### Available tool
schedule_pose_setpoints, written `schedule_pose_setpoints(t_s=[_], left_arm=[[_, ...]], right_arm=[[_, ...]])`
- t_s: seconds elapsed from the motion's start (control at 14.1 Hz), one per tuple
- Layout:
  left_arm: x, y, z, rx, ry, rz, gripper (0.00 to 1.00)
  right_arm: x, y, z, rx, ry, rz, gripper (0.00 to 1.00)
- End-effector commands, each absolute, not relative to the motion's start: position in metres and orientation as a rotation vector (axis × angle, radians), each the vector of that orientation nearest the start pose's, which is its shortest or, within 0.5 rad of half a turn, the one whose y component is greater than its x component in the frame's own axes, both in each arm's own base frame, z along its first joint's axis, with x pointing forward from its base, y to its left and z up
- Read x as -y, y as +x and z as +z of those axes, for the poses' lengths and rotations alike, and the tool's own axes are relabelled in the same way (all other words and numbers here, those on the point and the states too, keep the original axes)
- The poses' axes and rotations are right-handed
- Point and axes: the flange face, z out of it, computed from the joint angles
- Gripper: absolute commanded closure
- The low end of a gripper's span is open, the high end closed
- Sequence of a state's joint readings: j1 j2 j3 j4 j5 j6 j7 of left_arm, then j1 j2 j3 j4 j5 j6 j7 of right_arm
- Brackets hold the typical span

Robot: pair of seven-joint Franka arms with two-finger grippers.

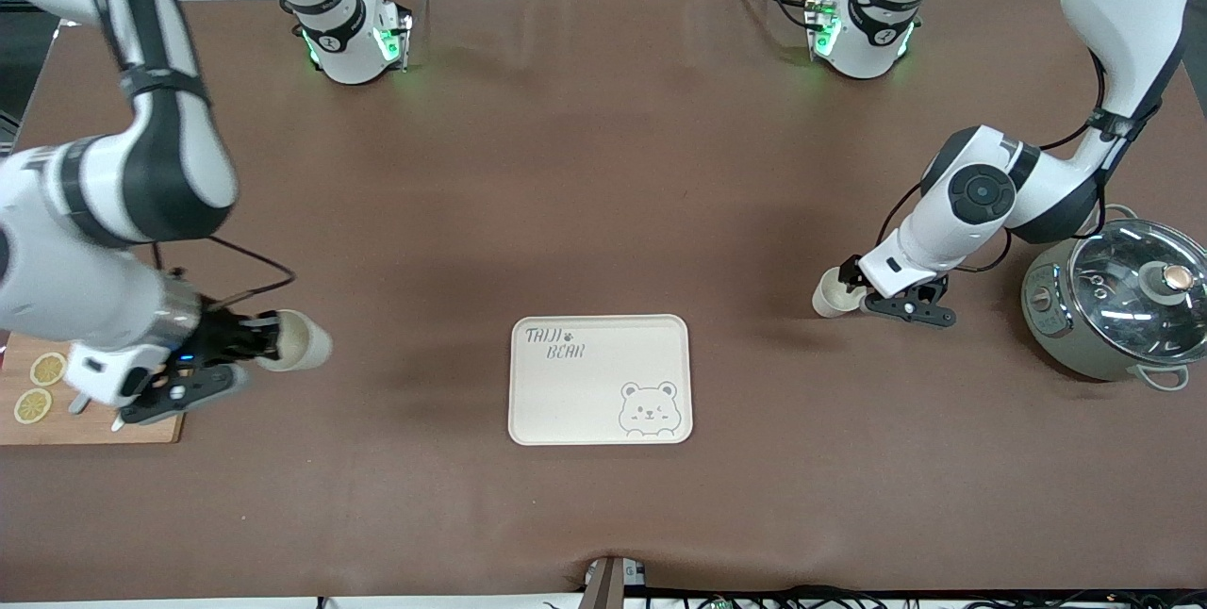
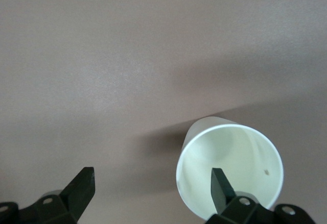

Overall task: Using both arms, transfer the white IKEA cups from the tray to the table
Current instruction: 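Raise the left gripper away while the right gripper lowers its cup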

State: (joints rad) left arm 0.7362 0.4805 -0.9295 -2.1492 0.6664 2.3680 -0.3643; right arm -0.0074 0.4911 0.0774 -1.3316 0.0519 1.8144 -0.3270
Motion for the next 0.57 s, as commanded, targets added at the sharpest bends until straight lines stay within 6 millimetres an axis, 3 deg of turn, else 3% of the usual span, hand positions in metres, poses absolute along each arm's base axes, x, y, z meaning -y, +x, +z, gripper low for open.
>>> schedule_pose_setpoints(t_s=[0.0, 0.14, 0.28, 0.5], left_arm=[[0.096, 0.560, 0.284, -0.351, -3.046, -0.054, 0.00], [0.092, 0.581, 0.313, -0.283, -3.060, -0.051, 0.00], [0.081, 0.611, 0.361, -0.228, -3.124, -0.027, 0.00], [0.041, 0.649, 0.426, -0.251, -3.215, -0.001, 0.00]], right_arm=[[-0.004, 0.699, 0.446, 0.671, -2.959, -0.011, 1.00], [0.010, 0.702, 0.428, 0.681, -2.952, 0.009, 1.00], [0.014, 0.707, 0.407, 0.695, -2.947, 0.017, 1.00], [0.030, 0.716, 0.372, 0.748, -2.931, 0.008, 1.00]])
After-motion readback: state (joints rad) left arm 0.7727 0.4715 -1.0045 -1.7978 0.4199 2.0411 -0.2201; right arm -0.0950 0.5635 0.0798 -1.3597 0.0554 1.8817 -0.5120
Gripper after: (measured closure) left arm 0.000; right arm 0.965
